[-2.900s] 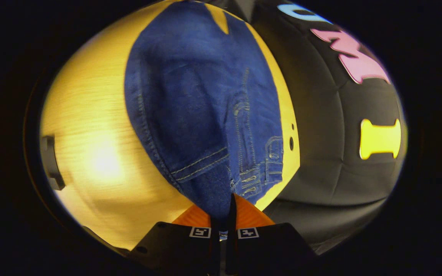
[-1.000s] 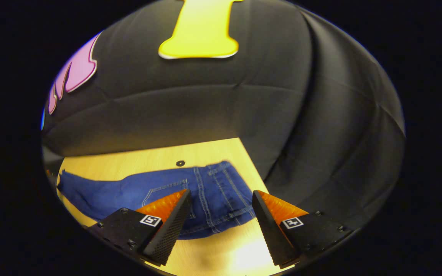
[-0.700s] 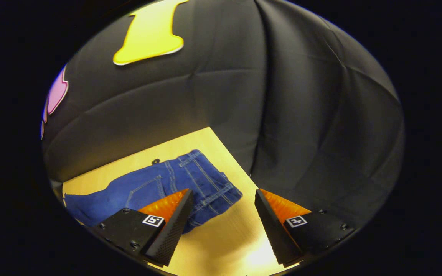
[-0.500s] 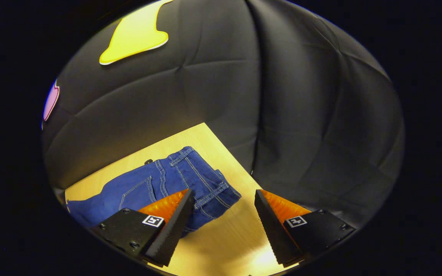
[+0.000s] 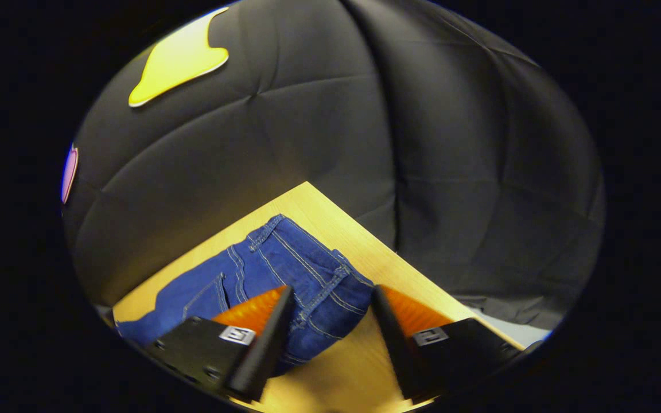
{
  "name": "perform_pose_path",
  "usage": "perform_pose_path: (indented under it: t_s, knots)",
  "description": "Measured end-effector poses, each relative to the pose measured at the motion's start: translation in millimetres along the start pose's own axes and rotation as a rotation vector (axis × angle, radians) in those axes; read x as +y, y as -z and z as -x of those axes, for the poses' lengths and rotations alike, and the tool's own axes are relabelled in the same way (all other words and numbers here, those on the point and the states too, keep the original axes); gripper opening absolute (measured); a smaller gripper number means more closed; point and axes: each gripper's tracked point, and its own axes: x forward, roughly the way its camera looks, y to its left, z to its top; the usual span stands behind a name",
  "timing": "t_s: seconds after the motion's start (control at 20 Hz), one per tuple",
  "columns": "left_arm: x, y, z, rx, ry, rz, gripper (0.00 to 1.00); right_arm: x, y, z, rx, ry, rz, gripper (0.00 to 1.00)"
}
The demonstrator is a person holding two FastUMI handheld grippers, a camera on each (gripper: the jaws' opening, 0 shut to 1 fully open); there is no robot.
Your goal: Grasp the waist and the cuffs of the jeans and fold them to make the two legs overlap; first hold the waist and fold one-third of the jeans toward the cuffs, then hold the cuffs and fold the remaining one-third in the same direction to finish folding.
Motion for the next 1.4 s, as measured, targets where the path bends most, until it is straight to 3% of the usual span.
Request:
perform_pose_path:
  t_s: [0.05, 0.15, 0.2, 0.35, 0.4, 0.5, 0.55, 0.75, 1.0, 1.4]
  knots:
    - [0, 6, -2, 0.008, 0.001, 0.004, 0.98, 1, -14, 1, -0.042, -0.010, -0.046, 0.72]
    - [-1, 15, -6, 0.021, 0.001, 0.023, 0.98, 4, -1, 2, 0.011, -0.052, -0.163, 0.44]
    - [0, 20, -9, 0.031, 0.001, 0.034, 0.98, 7, -7, -2, -0.023, -0.072, -0.188, 0.30]
    - [1, 30, -17, 0.047, -0.006, 0.059, 0.97, 11, -15, 5, -0.108, -0.072, -0.031, 0.14]
    - [3, 32, -20, 0.048, -0.011, 0.062, 0.97, 19, -28, 16, -0.164, -0.085, 0.024, 0.00]
    - [7, 36, -23, 0.054, -0.017, 0.071, 0.97, 41, -48, 35, -0.256, -0.138, 0.127, 0.16]
    - [7, 38, -24, 0.055, -0.017, 0.076, 0.97, 55, -55, 49, -0.295, -0.174, 0.170, 0.07]
    - [10, 47, -25, 0.048, -0.015, 0.085, 0.97, 72, -84, 129, -0.428, -0.317, 0.323, 0.07]
    - [18, 53, -21, 0.025, -0.015, 0.121, 0.97, 97, -85, 160, -0.490, -0.464, 0.533, 0.07]
    - [83, 47, -16, -0.047, -0.070, 0.166, 0.97, 95, -66, 213, -0.449, -0.697, 0.763, 0.07]
